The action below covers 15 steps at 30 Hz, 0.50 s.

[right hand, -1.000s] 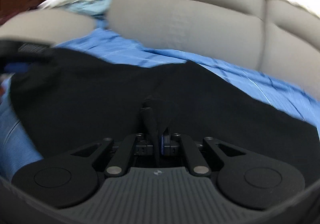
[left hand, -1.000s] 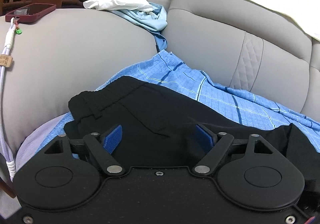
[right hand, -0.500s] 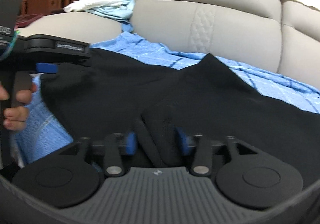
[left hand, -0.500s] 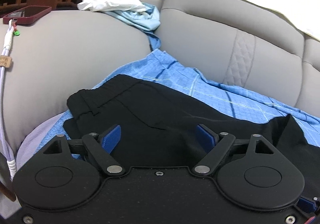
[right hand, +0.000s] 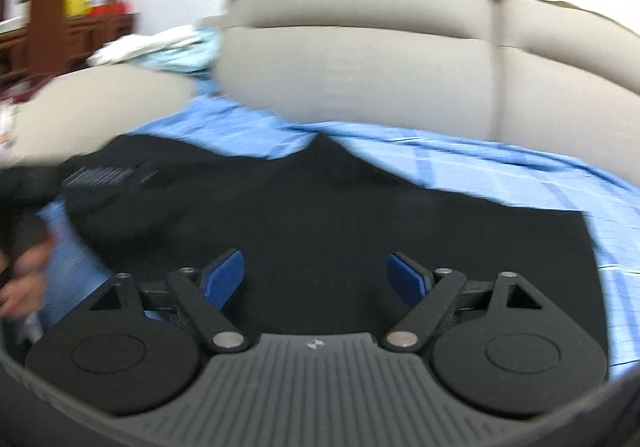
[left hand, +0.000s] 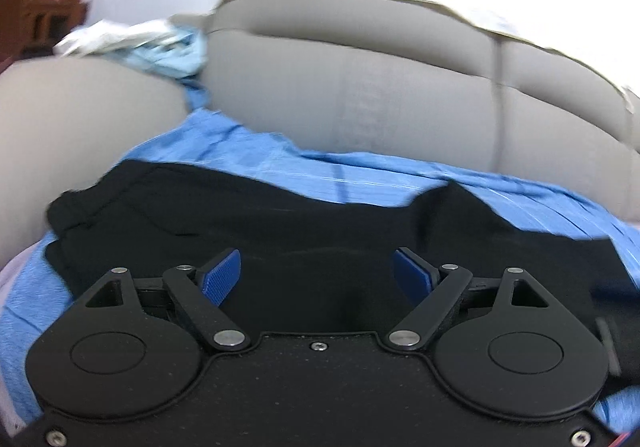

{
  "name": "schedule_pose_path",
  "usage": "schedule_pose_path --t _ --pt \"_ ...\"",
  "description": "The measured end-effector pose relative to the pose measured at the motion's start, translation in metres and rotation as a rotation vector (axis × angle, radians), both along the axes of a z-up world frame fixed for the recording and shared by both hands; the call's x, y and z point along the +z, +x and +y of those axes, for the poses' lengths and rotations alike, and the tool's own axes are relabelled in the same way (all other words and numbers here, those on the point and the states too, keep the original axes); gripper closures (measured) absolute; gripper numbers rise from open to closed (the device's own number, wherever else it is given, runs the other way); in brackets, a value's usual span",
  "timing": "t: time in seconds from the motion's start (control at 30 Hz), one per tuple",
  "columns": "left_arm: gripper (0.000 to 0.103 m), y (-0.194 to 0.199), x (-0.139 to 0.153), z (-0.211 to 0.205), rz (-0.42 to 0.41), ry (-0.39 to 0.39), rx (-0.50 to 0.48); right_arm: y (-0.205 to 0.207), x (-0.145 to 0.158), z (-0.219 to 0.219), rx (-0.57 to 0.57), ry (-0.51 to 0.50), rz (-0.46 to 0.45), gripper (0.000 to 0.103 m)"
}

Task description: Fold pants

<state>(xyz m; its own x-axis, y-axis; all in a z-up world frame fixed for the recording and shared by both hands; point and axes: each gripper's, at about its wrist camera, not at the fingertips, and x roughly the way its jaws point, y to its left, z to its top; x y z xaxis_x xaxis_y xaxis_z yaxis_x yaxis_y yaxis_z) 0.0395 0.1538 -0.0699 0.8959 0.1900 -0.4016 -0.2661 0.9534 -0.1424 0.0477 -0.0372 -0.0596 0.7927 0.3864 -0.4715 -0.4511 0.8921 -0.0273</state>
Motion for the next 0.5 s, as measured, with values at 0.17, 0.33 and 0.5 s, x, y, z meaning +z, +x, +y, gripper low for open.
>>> schedule_pose_path --t 0.17,0.33,0.5 --pt "0.035 -0.007 0.003 -0.045 -0.067 0.087 -0.157 0.074 0.021 -0.021 -0.074 0.117 0.122 0.035" --pt "0.072 -0.006 -0.001 -0.066 -0.056 0.107 -0.284 0.136 0.029 0.006 0.037 0.113 0.222 0.057" --pt "0.082 0.008 -0.016 -0.068 0.089 0.066 -0.289 0.170 0.016 0.054 0.104 0.029 0.252 0.067"
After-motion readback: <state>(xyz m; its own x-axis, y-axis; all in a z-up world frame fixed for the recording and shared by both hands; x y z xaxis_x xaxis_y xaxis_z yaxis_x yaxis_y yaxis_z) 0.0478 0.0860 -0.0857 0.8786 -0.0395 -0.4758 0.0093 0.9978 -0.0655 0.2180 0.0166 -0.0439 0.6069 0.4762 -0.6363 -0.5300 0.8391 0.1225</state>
